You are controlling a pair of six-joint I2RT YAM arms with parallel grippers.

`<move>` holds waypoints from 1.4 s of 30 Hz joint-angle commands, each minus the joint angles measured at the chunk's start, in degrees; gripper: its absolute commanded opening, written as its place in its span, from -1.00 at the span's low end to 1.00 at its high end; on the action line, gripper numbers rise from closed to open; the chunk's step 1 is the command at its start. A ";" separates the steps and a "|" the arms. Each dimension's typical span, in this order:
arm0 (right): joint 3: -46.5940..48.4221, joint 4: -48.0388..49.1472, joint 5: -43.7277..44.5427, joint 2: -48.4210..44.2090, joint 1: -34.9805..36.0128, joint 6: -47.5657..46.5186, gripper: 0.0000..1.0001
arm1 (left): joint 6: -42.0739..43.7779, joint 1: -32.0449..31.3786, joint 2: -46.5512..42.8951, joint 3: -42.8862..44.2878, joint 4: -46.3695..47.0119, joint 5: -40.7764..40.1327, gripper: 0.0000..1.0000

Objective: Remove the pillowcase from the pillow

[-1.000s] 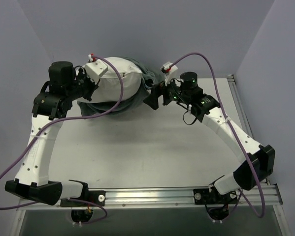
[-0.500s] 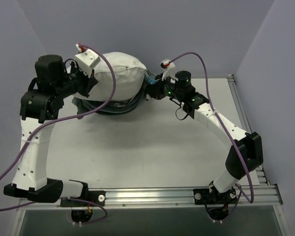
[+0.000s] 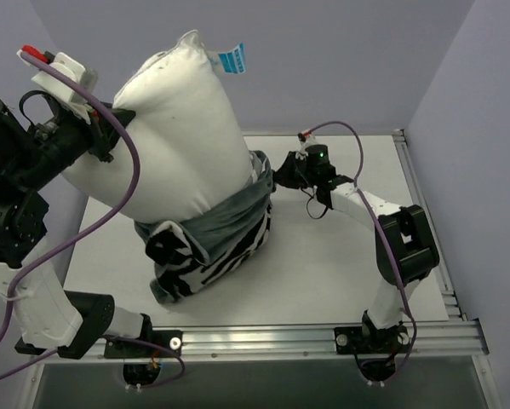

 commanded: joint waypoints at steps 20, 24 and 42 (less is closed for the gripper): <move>27.32 -17.66 2.19 -20.49 9.78 -28.36 0.99 | -2.81 -2.09 -5.83 -29.98 24.46 9.59 -0.95; 33.21 -17.75 5.14 -16.54 19.52 -30.62 0.99 | -6.93 -2.62 -5.92 -29.71 25.42 13.55 -0.95; 38.76 -14.94 5.86 -0.54 34.66 -29.25 0.08 | -12.13 -7.37 -4.96 -39.30 31.22 25.78 -0.95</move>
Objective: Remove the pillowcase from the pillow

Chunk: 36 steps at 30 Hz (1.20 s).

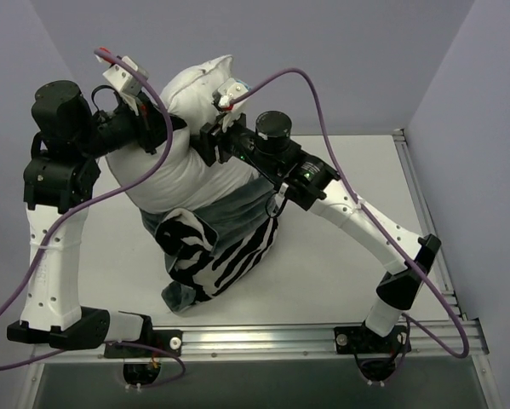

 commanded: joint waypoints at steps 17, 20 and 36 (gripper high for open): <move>-8.43 11.14 23.64 -6.44 -10.73 26.98 -1.00 | 9.55 -1.54 0.51 14.43 -6.76 -7.38 0.88; -8.51 8.77 28.25 -8.10 -15.57 35.07 -1.00 | 12.20 -1.37 -0.72 12.62 -10.81 -10.90 0.88; -41.38 2.96 16.49 -14.79 -40.01 52.67 -1.00 | 27.94 -9.63 1.73 -28.71 -8.37 -24.01 0.88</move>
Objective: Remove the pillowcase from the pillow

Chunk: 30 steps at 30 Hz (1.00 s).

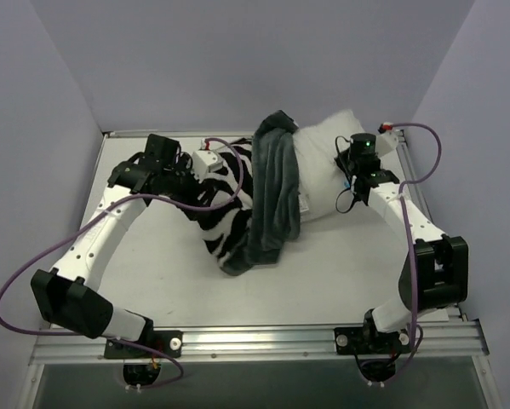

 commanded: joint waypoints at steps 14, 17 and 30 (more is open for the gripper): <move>-14.96 -0.23 -7.87 -14.31 1.45 0.17 -1.00 | 5.62 8.29 8.92 -6.88 9.84 1.71 0.88; -14.17 -0.15 -8.93 -13.61 1.27 0.17 -1.00 | 11.77 12.59 5.16 -7.31 2.55 9.07 0.87; -14.44 1.88 -11.57 -12.29 1.27 0.88 -1.00 | 26.64 6.02 0.04 -32.62 11.81 -6.70 0.88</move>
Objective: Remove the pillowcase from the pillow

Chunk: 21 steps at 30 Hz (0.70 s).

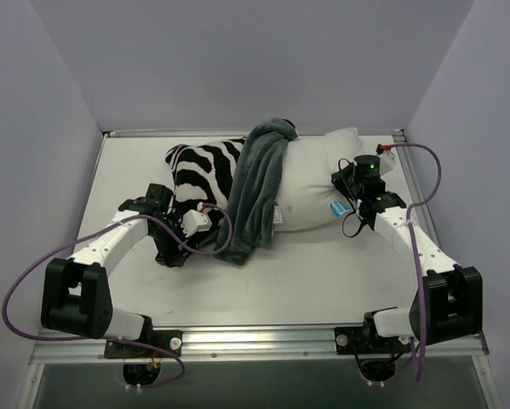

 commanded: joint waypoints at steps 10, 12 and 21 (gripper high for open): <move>1.57 3.60 -2.45 0.11 0.01 -1.07 -1.00 | -4.76 -0.72 6.02 -5.15 25.69 -7.72 -0.93; 1.66 3.08 -2.27 -0.42 -0.78 -1.51 -1.00 | -5.56 1.29 6.46 -4.97 27.01 -9.65 -0.95; 2.71 -1.74 -8.07 -10.96 -23.35 -5.46 -1.00 | -2.32 31.52 -8.38 0.38 33.34 -12.04 -0.95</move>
